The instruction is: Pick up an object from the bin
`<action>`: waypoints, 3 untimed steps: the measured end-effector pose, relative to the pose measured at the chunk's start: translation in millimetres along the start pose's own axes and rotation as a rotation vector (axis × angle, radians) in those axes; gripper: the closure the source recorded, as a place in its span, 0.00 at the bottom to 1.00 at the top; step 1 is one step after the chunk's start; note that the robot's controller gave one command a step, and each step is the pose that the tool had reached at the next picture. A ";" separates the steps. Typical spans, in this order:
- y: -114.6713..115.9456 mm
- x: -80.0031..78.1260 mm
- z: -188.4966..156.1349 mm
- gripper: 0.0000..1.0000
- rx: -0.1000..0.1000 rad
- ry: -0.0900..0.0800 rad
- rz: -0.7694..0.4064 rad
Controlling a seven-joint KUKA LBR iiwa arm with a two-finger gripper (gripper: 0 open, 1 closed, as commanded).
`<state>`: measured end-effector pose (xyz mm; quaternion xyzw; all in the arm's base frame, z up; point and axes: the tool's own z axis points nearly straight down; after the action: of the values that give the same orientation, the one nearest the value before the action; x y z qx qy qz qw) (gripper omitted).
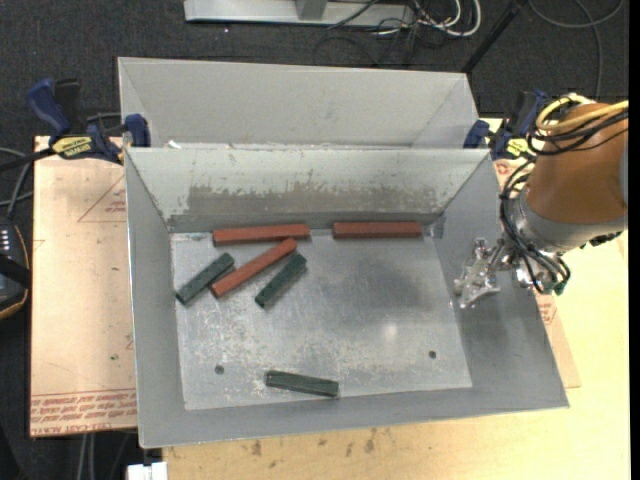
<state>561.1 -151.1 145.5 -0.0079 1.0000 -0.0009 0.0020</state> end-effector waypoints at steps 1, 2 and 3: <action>15.0 -10.0 22.3 1.00 -0.002 0.001 0.055; 20.2 -8.5 34.9 1.00 -0.004 0.005 0.075; 31.2 -6.4 18.5 0.00 -0.002 0.002 0.320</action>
Offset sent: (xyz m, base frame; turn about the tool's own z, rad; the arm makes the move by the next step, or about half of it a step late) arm 0.0009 0.0110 -0.0238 0.1027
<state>567.1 -119.9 127.0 0.1517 0.9884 0.0005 0.0009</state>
